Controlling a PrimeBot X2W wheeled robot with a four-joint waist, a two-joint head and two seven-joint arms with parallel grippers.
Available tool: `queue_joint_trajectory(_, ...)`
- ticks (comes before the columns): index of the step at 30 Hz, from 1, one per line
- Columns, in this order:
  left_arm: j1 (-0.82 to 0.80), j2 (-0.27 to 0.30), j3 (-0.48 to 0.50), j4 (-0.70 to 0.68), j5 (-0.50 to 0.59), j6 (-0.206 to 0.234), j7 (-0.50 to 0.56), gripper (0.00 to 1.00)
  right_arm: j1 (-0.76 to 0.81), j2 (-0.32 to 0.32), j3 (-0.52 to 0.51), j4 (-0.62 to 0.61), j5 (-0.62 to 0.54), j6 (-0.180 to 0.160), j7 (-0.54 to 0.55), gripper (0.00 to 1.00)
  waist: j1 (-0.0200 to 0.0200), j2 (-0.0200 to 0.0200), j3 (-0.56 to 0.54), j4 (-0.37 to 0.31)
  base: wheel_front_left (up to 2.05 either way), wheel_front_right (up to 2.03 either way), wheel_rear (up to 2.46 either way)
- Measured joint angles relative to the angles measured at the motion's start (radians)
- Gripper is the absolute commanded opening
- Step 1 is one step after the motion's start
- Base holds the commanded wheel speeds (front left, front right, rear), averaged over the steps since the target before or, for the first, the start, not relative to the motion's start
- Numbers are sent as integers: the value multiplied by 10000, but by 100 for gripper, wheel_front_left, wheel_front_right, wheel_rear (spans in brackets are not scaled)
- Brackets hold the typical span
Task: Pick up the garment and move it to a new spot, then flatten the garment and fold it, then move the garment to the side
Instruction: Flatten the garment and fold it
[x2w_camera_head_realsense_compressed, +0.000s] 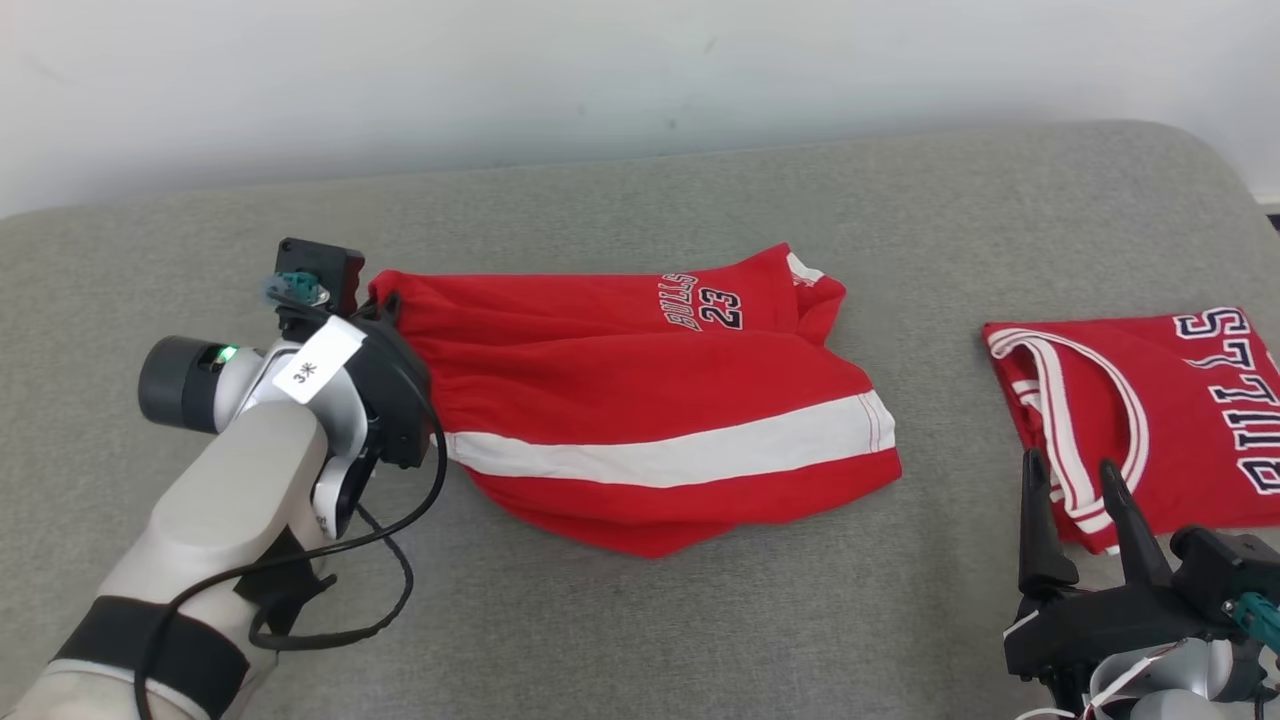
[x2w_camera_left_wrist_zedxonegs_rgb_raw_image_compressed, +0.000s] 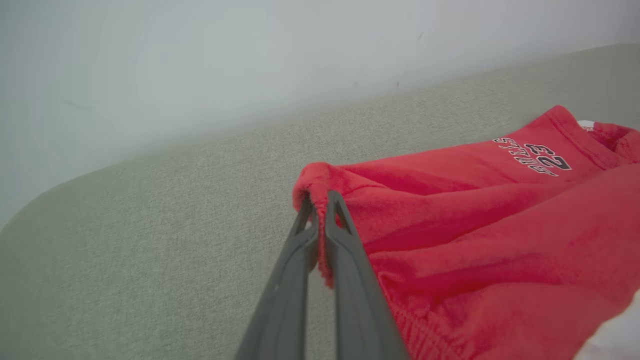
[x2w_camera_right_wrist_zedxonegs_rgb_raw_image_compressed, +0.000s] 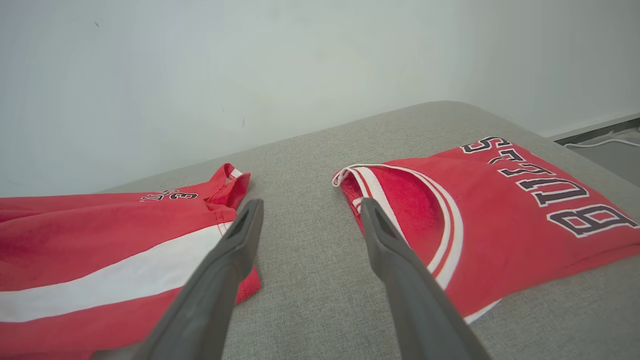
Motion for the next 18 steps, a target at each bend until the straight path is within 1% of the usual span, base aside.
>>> queue_joint_trajectory(5,108,192,-2,240,0,-6,-46,0,-18,2,75,-15,-12,0,81,100,0,0,-40,314,0,0,0)
queue_joint_trajectory(6,120,259,-8,286,2,-4,-44,9,-31,2,123,-15,-17,0,90,100,0,0,-52,351,0,0,0)
queue_joint_trajectory(7,123,305,-36,330,10,-6,-44,47,-43,6,169,-19,-40,0,121,100,0,0,-65,375,0,0,0)
queue_joint_trajectory(8,123,334,-65,347,19,-13,-44,100,-46,6,198,-21,-86,0,165,100,0,0,-75,389,0,0,0)
queue_joint_trajectory(9,123,337,-100,360,40,-23,-46,100,-46,6,205,-21,-94,0,167,100,0,0,-81,397,0,0,0)
queue_joint_trajectory(11,120,330,-173,347,121,-182,-182,100,-46,6,203,-19,-96,0,174,100,0,0,-84,403,0,0,0)
queue_joint_trajectory(18,120,288,-265,368,276,-276,-357,100,-46,6,196,-15,-96,-2,253,100,0,0,-120,414,0,0,0)
